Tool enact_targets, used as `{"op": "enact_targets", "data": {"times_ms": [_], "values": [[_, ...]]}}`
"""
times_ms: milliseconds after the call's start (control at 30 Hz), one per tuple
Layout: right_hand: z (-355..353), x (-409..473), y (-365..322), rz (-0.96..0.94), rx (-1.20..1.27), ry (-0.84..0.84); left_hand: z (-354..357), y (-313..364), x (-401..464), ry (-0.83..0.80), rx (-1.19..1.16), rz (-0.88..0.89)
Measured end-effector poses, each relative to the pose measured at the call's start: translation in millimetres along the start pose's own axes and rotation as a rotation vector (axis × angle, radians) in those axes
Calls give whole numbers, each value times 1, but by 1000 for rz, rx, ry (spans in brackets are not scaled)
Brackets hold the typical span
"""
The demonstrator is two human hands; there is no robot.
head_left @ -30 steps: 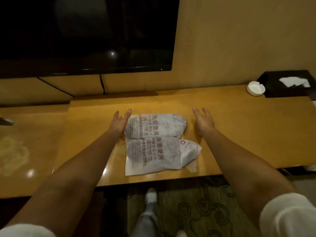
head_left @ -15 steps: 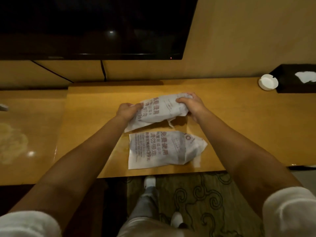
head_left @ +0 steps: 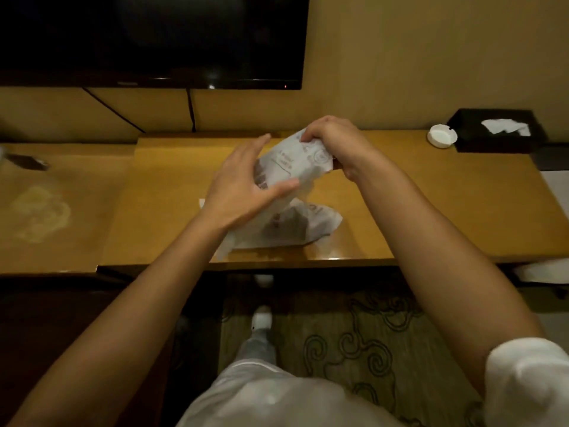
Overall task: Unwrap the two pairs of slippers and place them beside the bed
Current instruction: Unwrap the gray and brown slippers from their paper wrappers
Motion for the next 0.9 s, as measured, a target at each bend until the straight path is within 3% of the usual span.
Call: {"op": "enact_targets", "data": {"times_ms": [67, 100, 200, 300, 367, 467, 600, 700, 733, 800, 867, 900], "values": [[0, -40, 1, -31, 6, 9, 17, 24, -26, 30, 325, 15], [-1, -60, 2, -58, 8, 15, 23, 34, -39, 70, 350, 28], [-10, -119, 6, -156, 115, -22, 31, 57, -81, 215, 22, 121], [-17, -174, 6, -289, 209, -191, 35, 66, -113, 237, -203, 40], [-20, -200, 11, -358, -13, -197, 44, 65, -128, 182, -360, -36], [-13, -222, 35, -453, -552, 12, 59, 69, -148, 113, -545, -59], [-28, -246, 31, -581, -814, 304, 72, 66, -163, -77, -618, 58], [-24, -270, 10, -656, -1205, 175, 74, 62, -170, -251, -552, 115], [-20, -274, 6, -706, -1181, 68, 71, 62, -173, -297, -547, 132], [-20, -273, 1, -695, -758, -101, 64, 65, -177, -340, -591, 145], [-39, -253, 10, -536, -248, -90, 59, 66, -181, -350, -713, 112], [-47, -244, 22, -432, -113, -62, 57, 67, -183, -350, -785, 103]]}}
Point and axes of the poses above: each hand's wrist, its own x-axis towards the middle knuckle, its own z-axis out of the palm, y = z × x, the point moved 4 cm from there along x, towards the middle knuckle, and after that the axes turned 7 degrees about -y, right-handed, at the moved point
